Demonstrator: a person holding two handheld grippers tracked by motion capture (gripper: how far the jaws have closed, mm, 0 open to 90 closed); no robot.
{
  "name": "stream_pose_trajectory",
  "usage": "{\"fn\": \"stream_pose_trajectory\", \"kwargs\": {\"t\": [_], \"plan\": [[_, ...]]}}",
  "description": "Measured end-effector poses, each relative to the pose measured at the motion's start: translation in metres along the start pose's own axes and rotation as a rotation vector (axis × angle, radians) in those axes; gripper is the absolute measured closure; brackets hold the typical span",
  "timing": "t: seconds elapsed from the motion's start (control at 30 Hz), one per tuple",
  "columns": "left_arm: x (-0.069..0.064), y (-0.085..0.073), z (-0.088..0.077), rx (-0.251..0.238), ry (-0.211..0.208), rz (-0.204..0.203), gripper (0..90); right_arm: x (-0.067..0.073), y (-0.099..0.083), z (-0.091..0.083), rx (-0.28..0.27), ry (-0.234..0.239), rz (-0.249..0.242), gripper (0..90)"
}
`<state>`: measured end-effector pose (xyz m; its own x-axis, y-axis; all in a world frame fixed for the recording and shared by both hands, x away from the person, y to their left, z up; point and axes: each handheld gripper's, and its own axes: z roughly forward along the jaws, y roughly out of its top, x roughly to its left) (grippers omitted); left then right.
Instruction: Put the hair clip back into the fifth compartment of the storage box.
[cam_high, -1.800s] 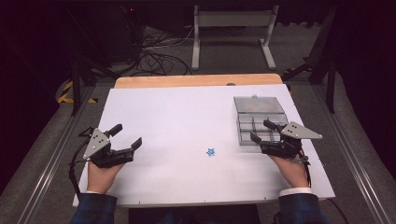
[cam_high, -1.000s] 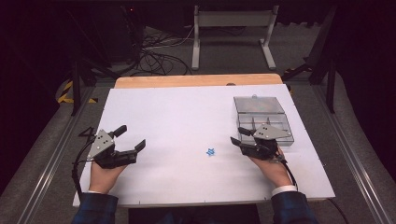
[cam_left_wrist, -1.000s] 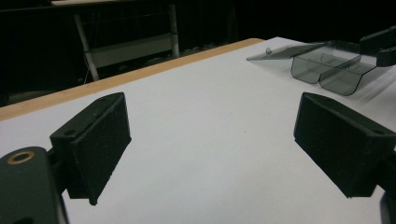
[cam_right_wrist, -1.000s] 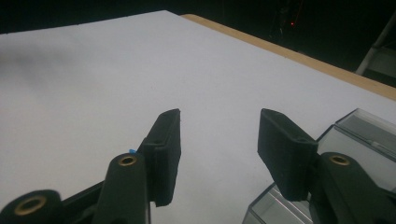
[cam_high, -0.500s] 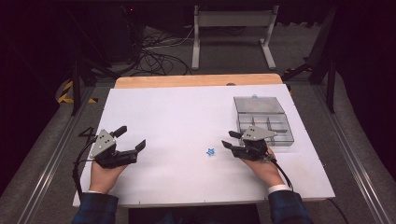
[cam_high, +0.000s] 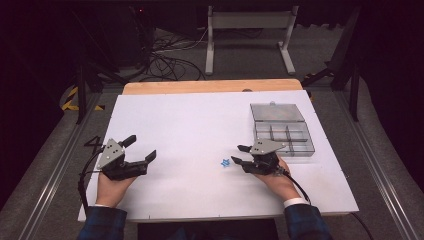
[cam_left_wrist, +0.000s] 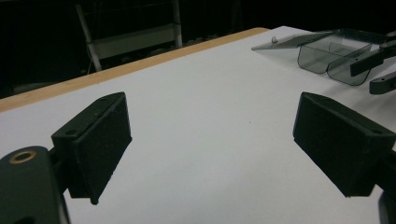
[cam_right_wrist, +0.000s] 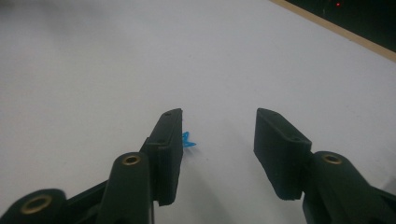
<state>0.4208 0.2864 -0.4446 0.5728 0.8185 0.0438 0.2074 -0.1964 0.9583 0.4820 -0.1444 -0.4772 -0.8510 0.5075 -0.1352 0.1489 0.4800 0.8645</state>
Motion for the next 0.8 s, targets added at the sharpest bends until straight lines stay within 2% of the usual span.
{"fn": "stream_pose_trajectory", "kwargs": {"t": [0.1,0.27,0.4,0.7,0.73,0.8], "plan": [[0.000,0.000,0.001,0.000,-0.001,0.000,11.8,0.003,0.000,0.004,0.015,0.019,-0.023,55.3],[0.000,0.000,0.001,0.003,-0.004,-0.003,11.8,0.005,-0.002,0.013,0.044,0.047,-0.024,56.8],[-0.001,0.000,0.001,0.003,-0.006,-0.007,11.8,0.007,-0.003,0.017,0.062,0.061,-0.045,57.9],[-0.001,-0.001,0.002,0.010,-0.007,-0.001,11.8,0.014,-0.003,0.025,0.087,0.081,-0.145,58.0],[-0.002,-0.001,0.003,0.009,-0.007,-0.003,11.8,0.015,-0.002,0.028,0.090,0.083,-0.167,57.7],[-0.002,-0.001,0.003,0.009,-0.006,-0.004,11.8,0.016,-0.002,0.029,0.091,0.083,-0.173,57.2]]}}
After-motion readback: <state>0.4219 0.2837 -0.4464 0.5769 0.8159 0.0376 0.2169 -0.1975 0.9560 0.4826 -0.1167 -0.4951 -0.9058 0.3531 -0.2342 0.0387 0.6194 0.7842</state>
